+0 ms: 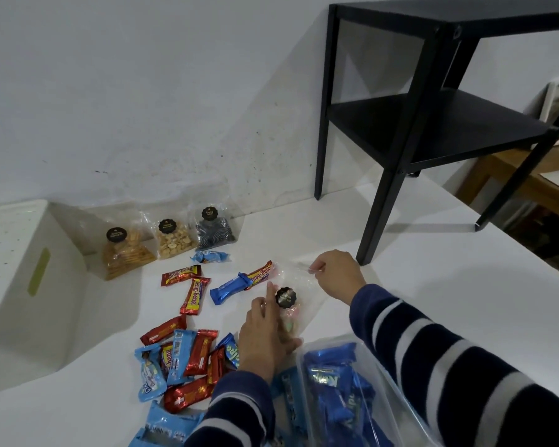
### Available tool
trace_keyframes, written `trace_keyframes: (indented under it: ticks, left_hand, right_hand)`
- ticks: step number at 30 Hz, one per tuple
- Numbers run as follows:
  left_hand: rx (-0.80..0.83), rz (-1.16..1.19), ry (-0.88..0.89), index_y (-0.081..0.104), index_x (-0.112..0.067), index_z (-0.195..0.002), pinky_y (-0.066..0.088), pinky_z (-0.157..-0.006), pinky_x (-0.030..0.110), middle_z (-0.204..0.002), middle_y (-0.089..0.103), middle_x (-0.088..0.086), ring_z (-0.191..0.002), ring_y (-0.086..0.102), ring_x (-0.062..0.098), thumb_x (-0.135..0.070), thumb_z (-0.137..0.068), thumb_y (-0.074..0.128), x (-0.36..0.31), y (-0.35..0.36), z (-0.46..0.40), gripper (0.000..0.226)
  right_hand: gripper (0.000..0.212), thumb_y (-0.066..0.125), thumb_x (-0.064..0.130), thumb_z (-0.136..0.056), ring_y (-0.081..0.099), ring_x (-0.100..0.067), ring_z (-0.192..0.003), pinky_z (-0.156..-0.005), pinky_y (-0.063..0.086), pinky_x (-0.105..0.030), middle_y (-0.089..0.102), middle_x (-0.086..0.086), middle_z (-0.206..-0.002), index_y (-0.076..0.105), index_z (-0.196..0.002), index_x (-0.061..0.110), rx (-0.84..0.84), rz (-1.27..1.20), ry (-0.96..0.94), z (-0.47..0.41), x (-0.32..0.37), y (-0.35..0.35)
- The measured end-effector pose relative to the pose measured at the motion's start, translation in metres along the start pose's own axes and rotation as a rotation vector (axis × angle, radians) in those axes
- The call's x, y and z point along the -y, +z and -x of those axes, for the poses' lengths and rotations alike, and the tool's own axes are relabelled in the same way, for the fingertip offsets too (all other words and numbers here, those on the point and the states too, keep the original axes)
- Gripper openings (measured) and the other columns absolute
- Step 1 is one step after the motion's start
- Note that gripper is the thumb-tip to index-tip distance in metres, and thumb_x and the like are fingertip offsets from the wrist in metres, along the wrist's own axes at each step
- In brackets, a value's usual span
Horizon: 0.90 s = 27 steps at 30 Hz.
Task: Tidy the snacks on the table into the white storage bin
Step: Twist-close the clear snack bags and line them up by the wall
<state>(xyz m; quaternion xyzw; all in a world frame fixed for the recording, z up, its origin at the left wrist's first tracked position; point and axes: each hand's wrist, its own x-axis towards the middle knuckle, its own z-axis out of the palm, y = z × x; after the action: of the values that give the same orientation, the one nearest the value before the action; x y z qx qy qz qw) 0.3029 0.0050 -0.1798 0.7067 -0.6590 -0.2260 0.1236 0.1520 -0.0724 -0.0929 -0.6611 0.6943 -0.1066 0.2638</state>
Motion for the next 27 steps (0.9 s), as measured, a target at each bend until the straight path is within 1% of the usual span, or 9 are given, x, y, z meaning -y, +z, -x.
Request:
trace_keyframes:
  ticks: [4,7,10,12,14,16,19,23,27]
  left_hand:
    - [0.042,0.156,-0.006,0.0,-0.037,-0.147,0.047,-0.098,0.039,-0.14,0.03,0.001,-0.124,0.045,0.022,-0.052,-0.069,0.076,0.001,-0.002,-0.003,0.11]
    - [-0.112,0.482,0.016,0.032,-0.039,-0.133,0.05,-0.094,0.04,-0.135,0.036,-0.004,-0.113,0.053,0.015,-0.052,-0.083,0.06,-0.008,-0.014,-0.006,0.058]
    - [-0.244,0.678,-0.031,0.055,-0.023,-0.11,0.043,-0.093,0.029,-0.124,0.046,-0.003,-0.109,0.049,0.008,-0.04,-0.093,0.05,-0.031,-0.036,-0.016,0.024]
    - [-0.245,0.788,-0.095,0.059,-0.018,-0.098,0.039,-0.086,0.026,-0.114,0.051,-0.002,-0.098,0.051,0.008,-0.044,-0.092,0.05,-0.044,-0.046,-0.024,0.028]
    - [-0.245,0.806,-0.131,0.062,-0.019,-0.088,0.047,-0.086,0.034,-0.104,0.06,0.002,-0.095,0.057,0.016,-0.058,-0.082,0.049,-0.046,-0.045,-0.03,0.041]
    - [-0.25,0.812,-0.155,0.064,-0.023,-0.08,0.051,-0.087,0.044,-0.097,0.065,0.003,-0.094,0.061,0.021,-0.06,-0.073,0.048,-0.044,-0.04,-0.033,0.041]
    - [-0.26,0.845,-0.16,0.067,-0.026,-0.077,0.051,-0.089,0.044,-0.098,0.066,0.0,-0.097,0.06,0.019,-0.047,-0.079,0.056,-0.043,-0.037,-0.033,0.024]
    - [-0.253,0.836,-0.099,0.066,-0.027,-0.072,0.048,-0.092,0.041,-0.094,0.067,-0.004,-0.102,0.059,0.019,-0.042,-0.081,0.059,-0.041,-0.035,-0.031,0.019]
    - [-0.258,0.868,-0.091,0.068,-0.021,-0.079,0.046,-0.094,0.032,-0.102,0.064,-0.004,-0.105,0.057,0.014,-0.026,-0.088,0.061,-0.046,-0.041,-0.029,0.012]
  right_hand:
    - [0.032,0.05,-0.003,-0.087,0.064,-0.018,-0.1,-0.086,0.051,-0.025,0.069,0.001,-0.11,0.073,-0.097,0.017,-0.032,-0.021,0.003,0.002,-0.002,0.001]
    - [0.03,0.048,0.0,-0.089,0.063,-0.018,-0.101,-0.086,0.05,-0.024,0.068,0.0,-0.111,0.073,-0.1,0.014,-0.048,-0.08,-0.062,0.005,-0.002,-0.004]
    - [0.029,0.049,0.004,-0.089,0.061,-0.011,-0.092,-0.079,0.046,-0.018,0.068,0.003,-0.104,0.074,-0.097,0.016,-0.025,-0.155,-0.166,0.01,0.001,-0.012]
    - [0.024,0.055,0.007,-0.088,0.055,-0.003,-0.077,-0.07,0.041,-0.011,0.064,0.007,-0.091,0.073,-0.098,0.018,0.019,-0.152,-0.224,0.013,0.003,-0.018]
    - [0.019,0.06,0.011,-0.087,0.051,0.001,-0.069,-0.064,0.036,-0.006,0.06,0.01,-0.086,0.073,-0.098,0.019,0.042,-0.137,-0.247,0.016,0.002,-0.02]
    - [0.015,0.064,0.019,-0.086,0.052,0.002,-0.068,-0.063,0.036,-0.006,0.062,0.01,-0.085,0.073,-0.096,0.02,0.043,-0.162,-0.235,0.017,0.0,-0.018]
    - [0.016,0.064,0.031,-0.087,0.056,-0.001,-0.072,-0.064,0.039,-0.01,0.066,0.011,-0.082,0.074,-0.088,0.019,0.016,-0.212,-0.193,0.018,0.001,-0.011]
    - [0.017,0.056,0.028,-0.09,0.061,-0.011,-0.083,-0.075,0.05,-0.026,0.065,0.011,-0.085,0.071,-0.086,0.021,-0.047,-0.15,-0.09,0.014,0.004,-0.005]
    - [0.019,0.049,0.028,-0.093,0.061,-0.015,-0.089,-0.085,0.051,-0.036,0.064,0.01,-0.091,0.067,-0.089,0.022,-0.063,-0.116,-0.049,0.01,0.009,0.0]
